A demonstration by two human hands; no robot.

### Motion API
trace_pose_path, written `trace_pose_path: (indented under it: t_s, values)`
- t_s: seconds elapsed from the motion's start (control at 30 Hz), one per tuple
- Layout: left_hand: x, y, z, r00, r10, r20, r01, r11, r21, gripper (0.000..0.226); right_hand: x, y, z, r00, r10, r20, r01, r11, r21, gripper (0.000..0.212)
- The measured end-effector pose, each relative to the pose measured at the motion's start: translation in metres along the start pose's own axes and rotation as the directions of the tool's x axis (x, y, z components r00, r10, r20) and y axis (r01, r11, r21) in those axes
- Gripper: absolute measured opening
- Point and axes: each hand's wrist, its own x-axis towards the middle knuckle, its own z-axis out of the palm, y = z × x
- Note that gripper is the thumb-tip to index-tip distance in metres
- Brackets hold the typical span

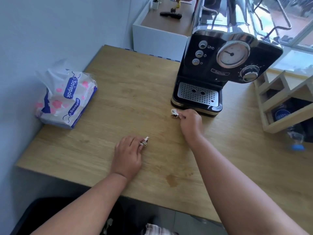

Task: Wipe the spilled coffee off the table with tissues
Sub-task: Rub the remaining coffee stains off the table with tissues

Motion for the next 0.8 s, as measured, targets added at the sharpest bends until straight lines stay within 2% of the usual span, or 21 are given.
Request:
trace_pose_path:
  t_s: [0.17,0.3,0.37,0.47,0.5,0.57,0.63,0.67,0.73,0.8]
  values:
    - [0.000,0.000,0.000,1.000,-0.004,-0.001,0.004,1.000,-0.013,0.029,-0.003,-0.025,0.016,0.974,-0.130,0.184,0.128,0.991,0.023,0.023]
    - [-0.001,0.001,-0.002,1.000,-0.010,0.003,0.010,1.000,-0.029,0.030,-0.035,-0.010,0.010,0.937,-0.191,0.293,0.182,0.982,0.058,0.030]
    - [-0.001,0.001,-0.002,1.000,-0.013,0.002,0.013,1.000,-0.028,0.030,-0.057,0.004,0.004,0.893,-0.289,0.344,0.285,0.956,0.062,0.032]
    - [0.000,0.002,-0.002,1.000,-0.018,0.000,0.018,1.000,-0.022,0.030,-0.074,0.019,-0.009,0.817,-0.357,0.453,0.341,0.932,0.121,0.031]
    - [-0.001,0.002,-0.001,1.000,-0.020,0.000,0.020,1.000,-0.016,0.030,-0.072,0.020,-0.013,0.810,-0.377,0.449,0.352,0.925,0.142,0.028]
    - [0.000,0.002,-0.001,1.000,-0.024,0.002,0.024,1.000,-0.010,0.030,-0.056,0.019,-0.019,0.883,-0.360,0.300,0.331,0.932,0.145,0.018]
    - [0.000,0.002,-0.002,1.000,-0.030,0.007,0.030,0.999,-0.017,0.031,-0.033,0.020,-0.023,0.969,-0.216,0.116,0.205,0.973,0.105,0.012]
    - [0.000,0.002,-0.002,1.000,-0.031,0.006,0.031,0.999,-0.019,0.031,-0.025,0.020,-0.024,0.990,-0.131,0.059,0.126,0.988,0.085,0.013]
    - [-0.001,0.003,-0.002,1.000,-0.024,0.000,0.024,1.000,-0.015,0.031,-0.020,0.024,-0.019,0.998,-0.069,-0.006,0.070,0.997,0.034,0.019]
    - [0.000,0.003,-0.002,1.000,-0.021,-0.005,0.021,1.000,-0.006,0.030,-0.029,0.022,-0.012,0.994,-0.112,0.008,0.112,0.993,-0.035,0.022]
